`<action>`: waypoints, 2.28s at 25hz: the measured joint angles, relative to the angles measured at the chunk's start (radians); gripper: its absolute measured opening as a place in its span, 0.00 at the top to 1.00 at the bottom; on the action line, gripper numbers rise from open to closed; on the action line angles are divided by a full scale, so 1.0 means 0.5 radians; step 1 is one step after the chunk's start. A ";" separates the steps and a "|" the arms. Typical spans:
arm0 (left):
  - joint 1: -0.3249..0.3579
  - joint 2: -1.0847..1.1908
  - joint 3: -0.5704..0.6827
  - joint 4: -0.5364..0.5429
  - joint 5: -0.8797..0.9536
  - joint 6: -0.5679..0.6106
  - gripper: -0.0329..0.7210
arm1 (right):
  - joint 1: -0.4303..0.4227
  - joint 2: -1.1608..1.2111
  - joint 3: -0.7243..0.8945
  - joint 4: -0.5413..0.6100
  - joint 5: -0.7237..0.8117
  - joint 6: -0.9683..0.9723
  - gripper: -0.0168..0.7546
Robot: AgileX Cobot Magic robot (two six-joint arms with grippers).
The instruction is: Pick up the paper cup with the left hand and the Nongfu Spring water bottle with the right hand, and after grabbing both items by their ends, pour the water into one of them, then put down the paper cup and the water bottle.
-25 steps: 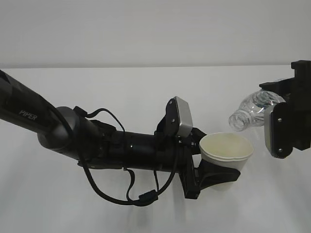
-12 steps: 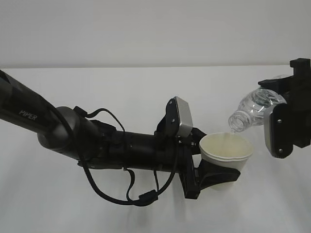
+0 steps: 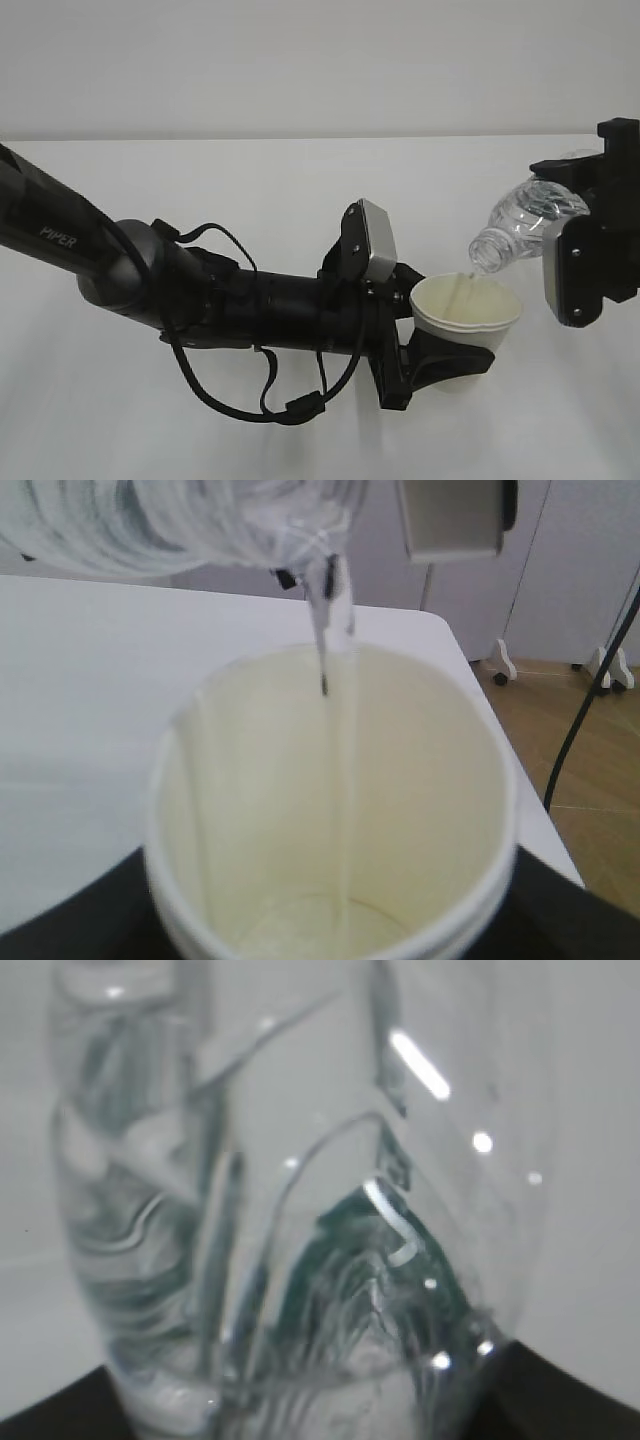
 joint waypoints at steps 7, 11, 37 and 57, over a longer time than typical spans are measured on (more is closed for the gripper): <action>0.000 0.000 0.000 0.000 0.000 0.000 0.33 | 0.000 0.000 0.011 0.000 -0.008 -0.007 0.47; 0.000 0.000 0.000 0.000 0.000 0.000 0.33 | 0.000 0.000 0.011 0.000 -0.012 -0.007 0.47; 0.000 0.000 0.000 0.000 0.000 0.000 0.33 | 0.000 0.000 0.011 0.000 -0.013 -0.064 0.47; 0.000 0.000 0.000 0.010 0.000 0.000 0.33 | 0.000 0.000 0.011 0.000 -0.016 -0.104 0.47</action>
